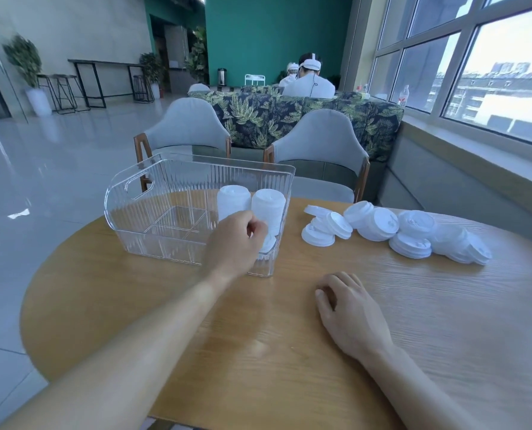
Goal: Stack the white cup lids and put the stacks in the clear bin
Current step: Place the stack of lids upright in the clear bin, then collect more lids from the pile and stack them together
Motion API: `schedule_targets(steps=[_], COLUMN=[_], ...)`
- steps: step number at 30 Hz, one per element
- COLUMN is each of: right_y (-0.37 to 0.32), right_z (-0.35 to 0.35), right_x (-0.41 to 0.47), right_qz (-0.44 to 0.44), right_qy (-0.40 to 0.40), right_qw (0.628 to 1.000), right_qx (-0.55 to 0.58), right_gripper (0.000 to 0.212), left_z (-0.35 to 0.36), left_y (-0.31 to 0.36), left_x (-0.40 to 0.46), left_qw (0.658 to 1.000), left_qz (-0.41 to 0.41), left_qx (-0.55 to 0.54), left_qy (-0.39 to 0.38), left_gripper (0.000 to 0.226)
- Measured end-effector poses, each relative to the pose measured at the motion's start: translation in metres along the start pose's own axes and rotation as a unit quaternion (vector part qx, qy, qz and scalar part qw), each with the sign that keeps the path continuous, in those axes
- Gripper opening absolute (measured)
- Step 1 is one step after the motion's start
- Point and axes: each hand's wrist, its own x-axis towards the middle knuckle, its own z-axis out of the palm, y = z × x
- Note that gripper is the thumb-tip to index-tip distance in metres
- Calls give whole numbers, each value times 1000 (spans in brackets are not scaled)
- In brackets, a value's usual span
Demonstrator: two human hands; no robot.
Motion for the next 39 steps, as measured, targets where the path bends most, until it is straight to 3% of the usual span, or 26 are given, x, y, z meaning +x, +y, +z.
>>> schedule_targets(steps=[4,11,22,26,32,39], right_y=[9,31,97,125,166,211], right_z=[-9,-28,-68,-79,-95,-111], right_x=[-14,-37,-55,-49,-36,-9], right_qz=[10,22,76,106,171,239], right_qy=[4,7,16,19,42,85], right_qw=[1000,999,996,994,984,967], right_qx=[-11,-28,-40,-24,-24,2], right_gripper=[11,12,15,31,23,32], left_z=[13,50,104,130,176,232], left_y=[17,38,70,84,114,144], left_x=[-38,-83,-89,-82,-66,-33], left_qw=[999,998,984,979,974,973], left_qz=[25,35,64,95,129,158], left_qx=[-26,42,106,109,87,57], left_qy=[31,-33,-129,-144,-164,-157], left_gripper=[41,42,22,10,35,54])
